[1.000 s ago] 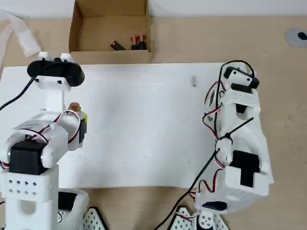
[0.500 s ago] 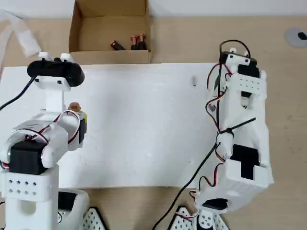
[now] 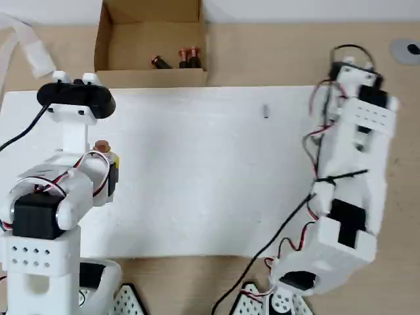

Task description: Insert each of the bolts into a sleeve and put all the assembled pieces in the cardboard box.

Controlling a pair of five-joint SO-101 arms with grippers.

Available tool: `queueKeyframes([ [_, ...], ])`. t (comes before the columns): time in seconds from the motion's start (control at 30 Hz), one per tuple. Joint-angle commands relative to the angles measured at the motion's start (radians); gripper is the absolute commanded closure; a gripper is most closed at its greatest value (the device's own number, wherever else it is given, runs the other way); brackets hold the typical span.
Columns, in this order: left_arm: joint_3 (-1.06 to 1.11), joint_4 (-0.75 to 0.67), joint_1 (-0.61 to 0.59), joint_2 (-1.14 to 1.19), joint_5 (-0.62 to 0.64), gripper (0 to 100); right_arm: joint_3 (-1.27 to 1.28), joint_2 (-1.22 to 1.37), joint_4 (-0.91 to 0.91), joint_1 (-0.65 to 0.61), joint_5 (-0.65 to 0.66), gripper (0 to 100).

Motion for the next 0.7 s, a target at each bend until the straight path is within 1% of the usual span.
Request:
queueKeyframes([
  [0.0,-0.005,0.003,0.008,-0.018,0.0,99,-0.053,0.031,-0.06,0.14,0.058,73.7],
  [0.13,-0.005,0.003,0.008,-0.018,0.0,99,-0.065,0.147,-0.161,0.248,0.164,73.6],
  [0.2,-0.005,0.003,0.008,-0.018,0.0,99,-0.114,0.242,-0.189,0.257,0.213,73.6],
  [0.27,-0.005,0.003,0.008,-0.018,0.0,99,-0.225,0.364,-0.193,0.26,0.25,73.6],
  [0.33,-0.005,0.003,0.008,-0.018,0.0,99,-0.4,0.498,-0.157,0.268,0.253,73.6],
  [0.4,-0.008,0.015,-0.003,-0.018,0.0,99,-0.639,0.625,-0.077,0.283,0.258,73.6],
  [0.53,-0.014,0.041,-0.087,-0.018,-0.006,99,-1.122,0.903,0.058,0.346,0.307,73.5],
  [0.67,-0.012,0.081,-0.173,-0.019,-0.083,99,-1.494,1.124,0.201,0.395,0.322,73.5],
])
